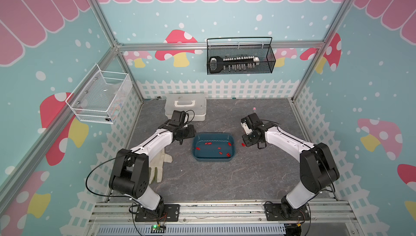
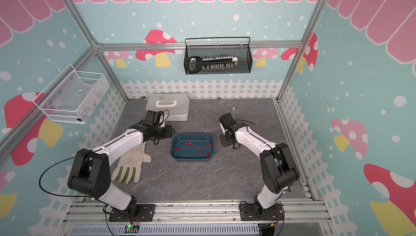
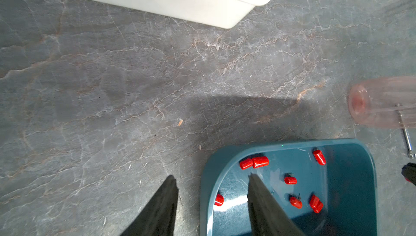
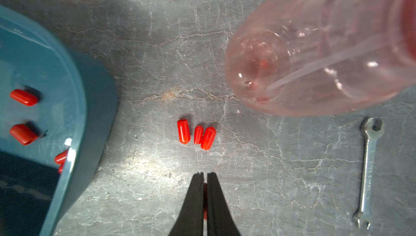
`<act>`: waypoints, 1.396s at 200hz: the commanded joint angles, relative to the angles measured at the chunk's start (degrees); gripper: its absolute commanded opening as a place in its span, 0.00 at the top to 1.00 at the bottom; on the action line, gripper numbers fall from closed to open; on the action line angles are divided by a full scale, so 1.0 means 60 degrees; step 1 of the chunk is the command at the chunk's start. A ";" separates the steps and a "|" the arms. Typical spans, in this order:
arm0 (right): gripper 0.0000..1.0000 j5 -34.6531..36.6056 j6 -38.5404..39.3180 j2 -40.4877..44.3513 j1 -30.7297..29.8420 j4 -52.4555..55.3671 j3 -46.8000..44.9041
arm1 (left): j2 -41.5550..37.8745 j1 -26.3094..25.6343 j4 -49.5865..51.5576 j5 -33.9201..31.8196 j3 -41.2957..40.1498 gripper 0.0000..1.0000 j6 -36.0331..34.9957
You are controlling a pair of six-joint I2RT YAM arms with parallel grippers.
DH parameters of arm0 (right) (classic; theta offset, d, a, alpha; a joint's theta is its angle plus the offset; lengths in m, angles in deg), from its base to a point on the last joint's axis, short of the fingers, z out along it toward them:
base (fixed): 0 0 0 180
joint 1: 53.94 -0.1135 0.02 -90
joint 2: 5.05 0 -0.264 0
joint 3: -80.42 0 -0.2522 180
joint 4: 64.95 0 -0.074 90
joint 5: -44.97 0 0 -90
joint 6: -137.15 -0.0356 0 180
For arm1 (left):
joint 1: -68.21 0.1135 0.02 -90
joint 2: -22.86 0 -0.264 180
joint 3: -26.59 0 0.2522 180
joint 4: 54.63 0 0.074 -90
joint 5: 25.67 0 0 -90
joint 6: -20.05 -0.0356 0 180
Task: Take the screw protection sleeves out of the storage box
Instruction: Place the screw protection sleeve at the center of the board.
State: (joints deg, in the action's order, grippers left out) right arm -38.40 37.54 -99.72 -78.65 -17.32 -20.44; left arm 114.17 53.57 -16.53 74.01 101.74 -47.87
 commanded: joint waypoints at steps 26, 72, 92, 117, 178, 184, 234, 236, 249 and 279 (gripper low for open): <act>0.91 0.0066 0.0253 -0.0330 0.0320 -0.0614 -0.0280 | 0.0016 0.0064 -0.0046 -0.0059 0.0016 0.48 -0.0011; 0.91 -0.0152 0.0326 -0.0754 0.0572 -0.1023 -0.0446 | 0.0055 0.0066 -0.0055 -0.0057 0.0038 0.48 -0.0019; 0.90 -0.0269 0.0316 -0.0843 0.0621 -0.1067 -0.0409 | 0.0033 0.0060 -0.0046 -0.0066 0.0036 0.48 -0.0019; 0.90 -0.0350 0.0312 -0.0951 0.0636 -0.1059 -0.0337 | 0.0031 0.0066 -0.0047 -0.0047 0.0036 0.48 -0.0021; 0.88 -0.0549 0.0253 -0.1112 0.0647 -0.1014 -0.0307 | -0.0013 0.0066 -0.0065 -0.0059 -0.0006 0.48 -0.0019; 0.88 -0.0549 0.0253 -0.1122 0.0643 -0.1012 -0.0307 | -0.0013 0.0069 -0.0043 -0.0066 -0.0001 0.48 -0.0015; 0.86 -0.0534 0.0224 -0.1182 0.0652 -0.0938 -0.0250 | -0.0013 0.0073 -0.0048 -0.0074 0.0004 0.48 -0.0019; 0.86 -0.0534 0.0224 -0.1183 0.0657 -0.0940 -0.0242 | -0.0013 0.0071 -0.0055 -0.0078 0.0000 0.48 -0.0019; 0.85 -0.0527 0.0224 -0.1184 0.0661 -0.0939 -0.0244 | -0.0022 0.0068 -0.0048 -0.0074 0.0005 0.48 -0.0019; 0.83 -0.0490 0.0224 -0.1164 0.0661 -0.0928 -0.0263 | -0.0013 0.0066 -0.0055 -0.0067 0.0008 0.48 -0.0019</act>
State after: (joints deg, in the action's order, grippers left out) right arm -41.46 38.96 -105.91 -74.97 -23.55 -22.45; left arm 114.17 53.57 -16.51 74.01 101.74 -47.87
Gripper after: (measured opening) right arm 0.165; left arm 0.522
